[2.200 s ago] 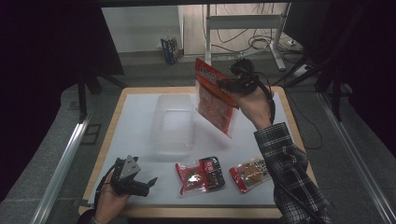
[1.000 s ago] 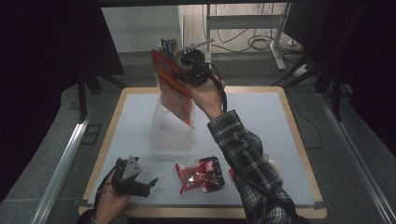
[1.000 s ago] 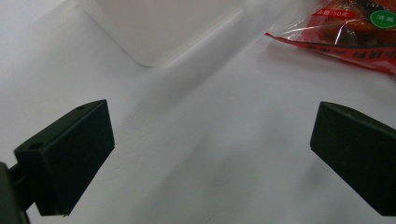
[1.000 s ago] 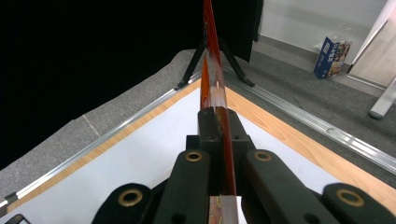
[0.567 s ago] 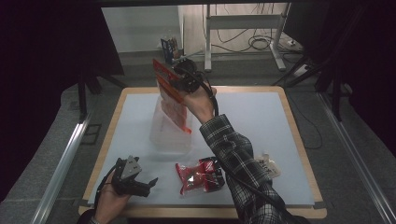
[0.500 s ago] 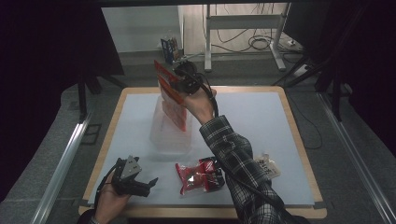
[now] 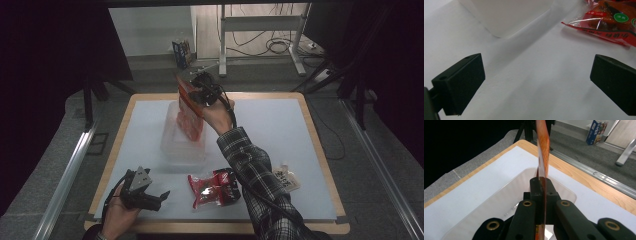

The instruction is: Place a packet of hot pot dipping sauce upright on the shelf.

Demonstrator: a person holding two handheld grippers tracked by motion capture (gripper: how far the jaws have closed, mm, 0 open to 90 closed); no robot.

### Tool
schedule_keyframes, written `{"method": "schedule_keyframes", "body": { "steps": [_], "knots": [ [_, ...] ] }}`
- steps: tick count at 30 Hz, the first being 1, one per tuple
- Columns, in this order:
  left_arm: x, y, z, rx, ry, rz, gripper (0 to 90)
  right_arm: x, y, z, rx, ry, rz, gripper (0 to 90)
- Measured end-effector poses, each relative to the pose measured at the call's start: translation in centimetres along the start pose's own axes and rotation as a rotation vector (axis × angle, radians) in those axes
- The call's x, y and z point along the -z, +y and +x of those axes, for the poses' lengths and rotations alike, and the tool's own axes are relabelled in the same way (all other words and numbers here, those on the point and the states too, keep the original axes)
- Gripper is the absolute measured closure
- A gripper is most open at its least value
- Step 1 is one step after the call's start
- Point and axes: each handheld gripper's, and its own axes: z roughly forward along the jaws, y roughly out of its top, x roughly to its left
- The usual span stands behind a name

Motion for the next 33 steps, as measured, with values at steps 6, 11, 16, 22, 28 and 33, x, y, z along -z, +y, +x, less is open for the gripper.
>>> {"method": "schedule_keyframes", "body": {
  "steps": [6,11,16,22,28,33],
  "knots": [
    [-0.1,0.0,0.1,0.003,-0.010,0.003,0.0,-0.4,-0.7,-0.7,0.031,-0.071,0.040,86.5],
    [-0.1,0.0,0.1,0.004,-0.013,0.006,0.0,-0.6,-1.5,-1.8,0.035,-0.107,0.064,83.1],
    [-0.1,0.0,0.1,0.006,-0.013,0.001,0.0,-0.1,-1.6,-2.9,0.010,-0.079,0.041,62.4],
    [-0.1,-0.1,0.2,0.013,-0.015,-0.002,0.0,0.1,-2.1,-3.4,0.018,-0.078,0.014,33.9],
    [-0.2,-0.1,0.1,0.008,-0.014,0.005,0.0,0.4,-2.6,-3.9,0.038,-0.036,0.010,12.7],
    [-0.1,-0.1,0.2,0.010,-0.015,0.000,0.0,1.4,-2.6,-3.6,0.089,-0.030,-0.007,5.6]
  ]
}}
